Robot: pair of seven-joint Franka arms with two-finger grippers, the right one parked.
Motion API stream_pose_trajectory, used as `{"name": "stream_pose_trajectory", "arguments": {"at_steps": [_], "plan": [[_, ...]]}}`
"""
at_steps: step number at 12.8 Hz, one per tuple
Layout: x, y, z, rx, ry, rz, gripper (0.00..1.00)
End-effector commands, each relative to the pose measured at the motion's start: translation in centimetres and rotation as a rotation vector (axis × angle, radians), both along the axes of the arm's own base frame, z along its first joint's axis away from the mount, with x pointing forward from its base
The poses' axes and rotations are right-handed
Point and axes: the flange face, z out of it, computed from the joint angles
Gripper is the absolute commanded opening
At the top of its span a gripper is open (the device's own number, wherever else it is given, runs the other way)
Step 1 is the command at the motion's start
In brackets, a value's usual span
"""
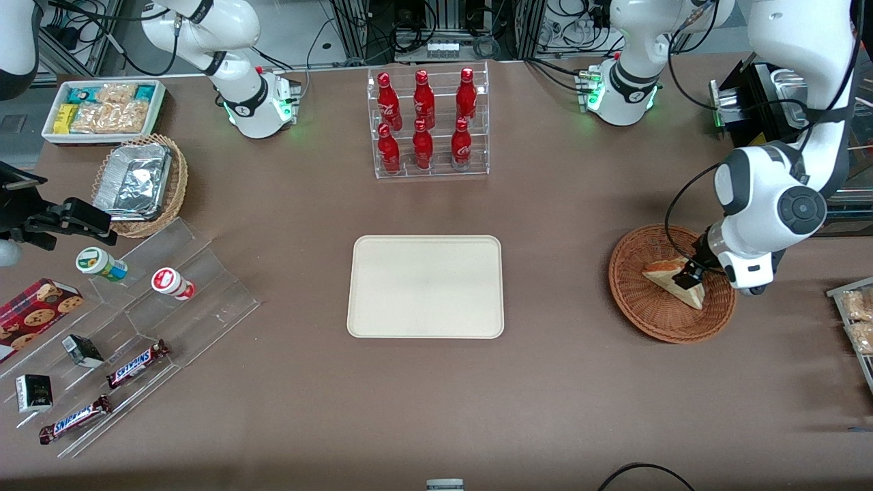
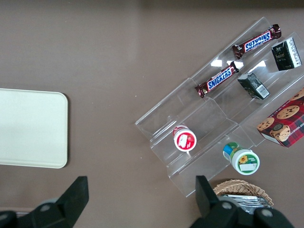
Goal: Place sandwich from basket to tray
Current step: 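Lower the left gripper and close it on the wrapped sandwich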
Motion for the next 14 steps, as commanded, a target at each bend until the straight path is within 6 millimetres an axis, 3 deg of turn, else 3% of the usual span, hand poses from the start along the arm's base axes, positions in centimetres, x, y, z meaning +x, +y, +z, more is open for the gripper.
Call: {"name": "stream_pose_trajectory", "arguments": {"at_steps": [1, 5, 6, 8, 9, 11, 12, 14], "plan": [[0.0, 0.2, -1.5, -0.001, -0.018, 0.027, 1.0], [0.1, -0.1, -4.6, 0.001, -0.005, 0.023, 0.99], [0.0, -0.1, -4.8, 0.002, 0.0, 0.023, 0.94], [0.0, -0.1, -4.6, 0.002, 0.003, 0.02, 0.67], [0.0, -0.2, -4.4, 0.006, 0.005, 0.006, 0.66], [-0.1, -0.2, -2.8, 0.002, 0.029, -0.003, 0.6], [0.2, -0.4, -1.5, 0.002, 0.042, -0.011, 0.51], [1.7, -2.0, 1.5, 0.0, 0.059, -0.034, 0.49]]}}
